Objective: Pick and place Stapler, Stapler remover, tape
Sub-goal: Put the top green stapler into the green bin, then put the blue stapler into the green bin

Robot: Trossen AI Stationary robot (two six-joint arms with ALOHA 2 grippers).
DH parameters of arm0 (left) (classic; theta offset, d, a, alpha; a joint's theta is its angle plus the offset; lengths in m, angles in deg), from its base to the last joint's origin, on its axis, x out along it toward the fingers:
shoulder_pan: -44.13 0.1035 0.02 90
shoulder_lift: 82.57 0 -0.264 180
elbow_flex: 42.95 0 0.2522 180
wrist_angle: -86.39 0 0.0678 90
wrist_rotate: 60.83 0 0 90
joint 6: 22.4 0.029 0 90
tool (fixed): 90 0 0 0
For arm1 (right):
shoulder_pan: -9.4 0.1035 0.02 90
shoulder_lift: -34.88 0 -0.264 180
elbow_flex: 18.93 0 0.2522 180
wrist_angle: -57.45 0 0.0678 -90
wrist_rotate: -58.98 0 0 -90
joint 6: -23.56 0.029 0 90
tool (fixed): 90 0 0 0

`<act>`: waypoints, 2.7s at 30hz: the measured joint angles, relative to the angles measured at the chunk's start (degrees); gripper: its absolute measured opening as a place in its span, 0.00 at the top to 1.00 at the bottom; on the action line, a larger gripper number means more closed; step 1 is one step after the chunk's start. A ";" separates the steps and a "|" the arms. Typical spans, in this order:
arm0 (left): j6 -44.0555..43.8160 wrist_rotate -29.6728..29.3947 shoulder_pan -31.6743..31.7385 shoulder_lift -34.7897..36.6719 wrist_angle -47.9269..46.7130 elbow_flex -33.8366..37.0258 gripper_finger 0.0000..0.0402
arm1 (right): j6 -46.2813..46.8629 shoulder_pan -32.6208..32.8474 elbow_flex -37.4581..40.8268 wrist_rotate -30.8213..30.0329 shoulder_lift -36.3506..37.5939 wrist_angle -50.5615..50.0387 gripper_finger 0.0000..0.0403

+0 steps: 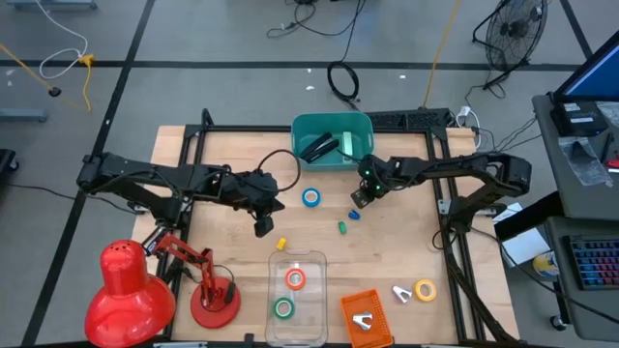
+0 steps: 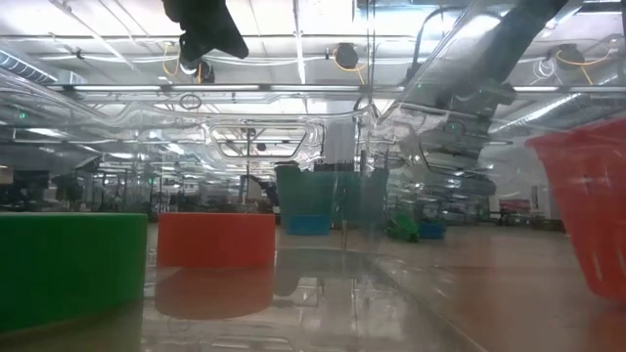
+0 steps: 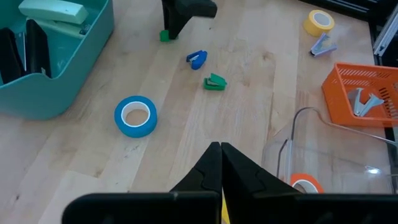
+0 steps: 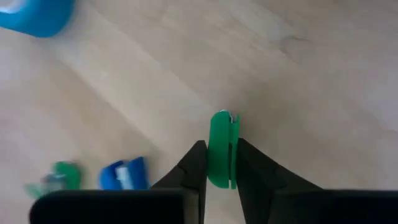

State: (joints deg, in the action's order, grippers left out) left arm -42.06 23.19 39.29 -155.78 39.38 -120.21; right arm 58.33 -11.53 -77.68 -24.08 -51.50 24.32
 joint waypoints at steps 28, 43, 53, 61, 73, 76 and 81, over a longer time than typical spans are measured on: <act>2.69 0.04 1.11 0.04 0.46 0.02 1.00 | -4.27 -14.89 -50.70 -1.99 -18.55 -20.45 0.87; 1.03 -0.04 -2.16 0.04 -4.87 0.05 1.00 | -12.11 -9.48 -59.48 -2.14 -32.96 -32.82 0.87; 1.01 -0.06 -2.16 0.04 -5.18 0.07 1.00 | -14.54 -7.87 -59.41 -2.81 -36.47 -33.33 0.85; 0.45 -0.11 -2.16 0.04 -5.16 0.07 1.00 | -16.41 -7.71 -59.41 -5.56 -36.58 -31.33 0.66; -0.15 -0.13 -2.16 0.04 -4.97 0.07 1.00 | -15.51 -7.14 -59.35 -4.12 -33.89 -29.66 0.50; -0.36 -0.15 -2.16 0.04 -4.27 0.07 1.00 | -15.85 -7.38 -59.38 -3.86 -30.98 -26.14 0.51; -0.44 -0.15 -2.16 0.04 -3.42 0.07 1.00 | -15.96 -7.73 -59.45 -3.88 -23.56 -21.17 0.52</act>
State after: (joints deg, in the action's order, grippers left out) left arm -42.49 23.04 37.13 -155.73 35.95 -120.15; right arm 42.37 -19.25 -137.13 -27.97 -75.05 3.16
